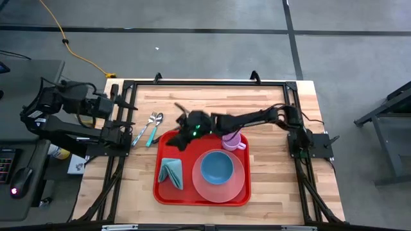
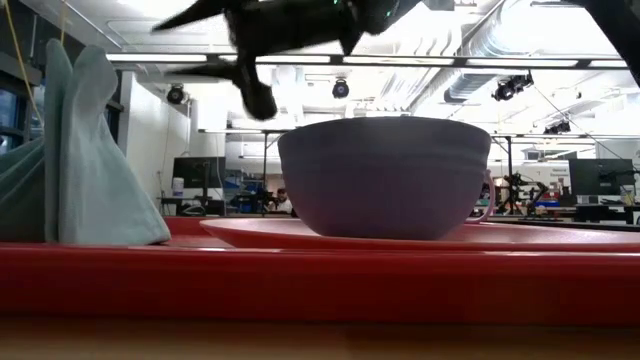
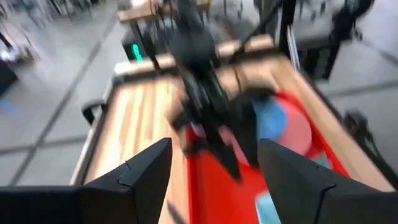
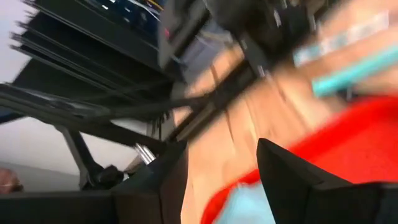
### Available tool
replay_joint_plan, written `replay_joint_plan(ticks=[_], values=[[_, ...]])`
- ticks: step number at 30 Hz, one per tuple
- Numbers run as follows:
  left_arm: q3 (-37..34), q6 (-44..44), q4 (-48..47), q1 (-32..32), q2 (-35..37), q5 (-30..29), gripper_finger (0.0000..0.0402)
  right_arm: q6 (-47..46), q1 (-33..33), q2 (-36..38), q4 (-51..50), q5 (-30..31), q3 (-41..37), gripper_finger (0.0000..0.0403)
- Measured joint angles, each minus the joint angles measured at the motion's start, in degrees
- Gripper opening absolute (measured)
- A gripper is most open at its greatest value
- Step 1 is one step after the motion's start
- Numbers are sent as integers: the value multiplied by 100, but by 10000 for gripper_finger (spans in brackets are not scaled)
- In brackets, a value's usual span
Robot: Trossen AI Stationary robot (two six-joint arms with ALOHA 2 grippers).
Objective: Set up tray
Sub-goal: Put the blue napkin into the pink serving tray
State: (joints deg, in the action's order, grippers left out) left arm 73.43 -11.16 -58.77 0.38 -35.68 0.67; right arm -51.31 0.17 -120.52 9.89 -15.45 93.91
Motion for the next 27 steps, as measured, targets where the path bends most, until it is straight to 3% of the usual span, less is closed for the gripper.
replay_joint_plan(ticks=[6,10,15,21,27], values=[[0,-292,-1417,-2,-66,339,273,817,-229,908,-715,290,0,170],[0,-589,-1842,-2,-148,710,273,1366,-332,1668,-1349,773,0,170],[1,-656,-1772,-2,-380,1354,273,1905,-341,2604,-2154,1537,2,170],[-29,-651,-1745,-2,-873,1514,273,2457,-139,3496,-2795,2523,2,170],[-874,-545,-1195,-2,-1037,1802,273,2809,85,4053,-3131,3192,2,170]])
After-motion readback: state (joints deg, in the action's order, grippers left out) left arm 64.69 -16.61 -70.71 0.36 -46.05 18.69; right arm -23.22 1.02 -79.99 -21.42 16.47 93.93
